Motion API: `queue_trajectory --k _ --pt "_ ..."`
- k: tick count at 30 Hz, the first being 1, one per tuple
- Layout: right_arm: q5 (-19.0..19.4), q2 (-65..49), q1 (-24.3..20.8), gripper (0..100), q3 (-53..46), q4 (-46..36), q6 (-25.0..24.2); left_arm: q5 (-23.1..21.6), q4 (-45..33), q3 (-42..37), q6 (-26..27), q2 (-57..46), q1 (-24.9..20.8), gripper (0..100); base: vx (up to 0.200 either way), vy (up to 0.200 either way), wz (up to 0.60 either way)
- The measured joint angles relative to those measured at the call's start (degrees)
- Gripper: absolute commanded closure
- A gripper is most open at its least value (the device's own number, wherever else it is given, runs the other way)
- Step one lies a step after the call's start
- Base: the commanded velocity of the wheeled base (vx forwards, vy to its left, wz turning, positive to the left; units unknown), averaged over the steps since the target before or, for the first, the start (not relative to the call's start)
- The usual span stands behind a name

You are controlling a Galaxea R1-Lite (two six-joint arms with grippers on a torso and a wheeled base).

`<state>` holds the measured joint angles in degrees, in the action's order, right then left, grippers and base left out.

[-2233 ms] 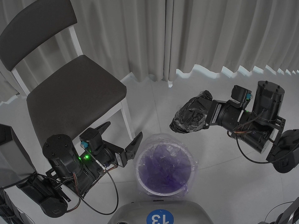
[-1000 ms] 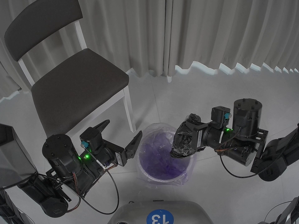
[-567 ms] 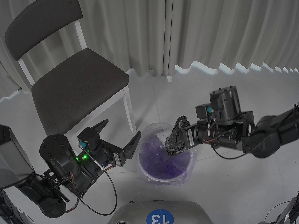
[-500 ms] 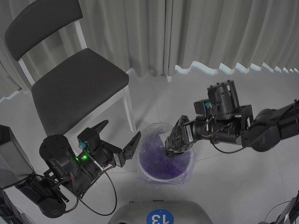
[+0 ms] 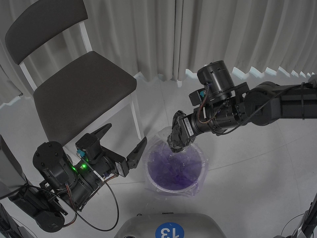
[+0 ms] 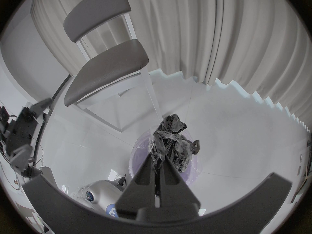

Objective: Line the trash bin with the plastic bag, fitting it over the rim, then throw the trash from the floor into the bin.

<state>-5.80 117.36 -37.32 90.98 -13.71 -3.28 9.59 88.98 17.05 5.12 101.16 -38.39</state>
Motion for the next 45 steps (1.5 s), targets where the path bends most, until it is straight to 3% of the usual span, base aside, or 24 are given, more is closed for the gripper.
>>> queue_trajectory --k 16,45 --pt "0.01 6.1 -0.02 100 1.99 -0.16 -0.27 -0.68 -0.02 0.06 0.07 -2.05 0.16 0 0.0 0.0 0.0" --pt "0.12 5.44 -1.82 100 -7.17 0.01 -0.33 -1.28 0.0 0.06 0.13 -4.16 0.16 0 0.0 0.0 0.0"
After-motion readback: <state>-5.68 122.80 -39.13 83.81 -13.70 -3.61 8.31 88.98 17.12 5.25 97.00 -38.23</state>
